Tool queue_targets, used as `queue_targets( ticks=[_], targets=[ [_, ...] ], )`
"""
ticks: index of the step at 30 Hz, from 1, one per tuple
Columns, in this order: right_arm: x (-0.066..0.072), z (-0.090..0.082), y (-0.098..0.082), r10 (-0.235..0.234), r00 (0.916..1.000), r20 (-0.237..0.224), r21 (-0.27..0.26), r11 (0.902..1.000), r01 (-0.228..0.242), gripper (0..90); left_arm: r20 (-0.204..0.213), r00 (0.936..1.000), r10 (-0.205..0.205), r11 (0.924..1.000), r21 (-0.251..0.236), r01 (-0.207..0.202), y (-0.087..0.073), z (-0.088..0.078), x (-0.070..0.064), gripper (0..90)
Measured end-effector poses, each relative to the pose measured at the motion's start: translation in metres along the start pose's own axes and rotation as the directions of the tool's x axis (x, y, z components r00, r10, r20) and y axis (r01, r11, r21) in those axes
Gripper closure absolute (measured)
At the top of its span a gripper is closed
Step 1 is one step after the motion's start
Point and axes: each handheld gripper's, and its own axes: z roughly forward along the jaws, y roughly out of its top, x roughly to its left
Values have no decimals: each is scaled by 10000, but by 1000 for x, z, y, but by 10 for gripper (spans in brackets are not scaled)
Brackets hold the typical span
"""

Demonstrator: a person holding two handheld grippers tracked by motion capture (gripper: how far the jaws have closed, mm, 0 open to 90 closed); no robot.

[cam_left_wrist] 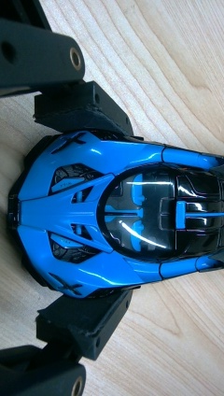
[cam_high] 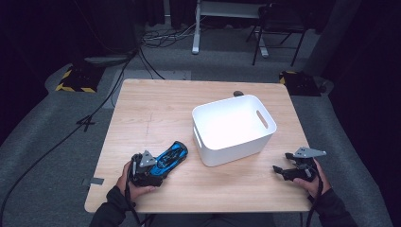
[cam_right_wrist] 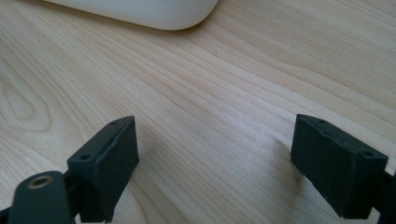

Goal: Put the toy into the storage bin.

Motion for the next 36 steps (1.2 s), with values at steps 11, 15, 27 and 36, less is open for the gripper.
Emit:
queue_targets(
  ticks=[11,15,27,36],
  targets=[
    [0,0,0,2,10000,-6,5,10000,-2,152,7,10000,-27,10000,-11,27,0,0,0,247],
    [0,0,0,8,10000,1,-2,10000,-8,152,-1,10000,28,10000,-19,-28,0,0,0,249],
    [0,0,0,-1,10000,-6,-1,10000,1,152,71,10000,60,9998,-214,-59,0,-3,-1,255],
    [-1,0,0,-41,10000,-45,26,10000,41,152,-225,9997,54,9967,-808,-72,5,-13,-3,256]
  ],
)
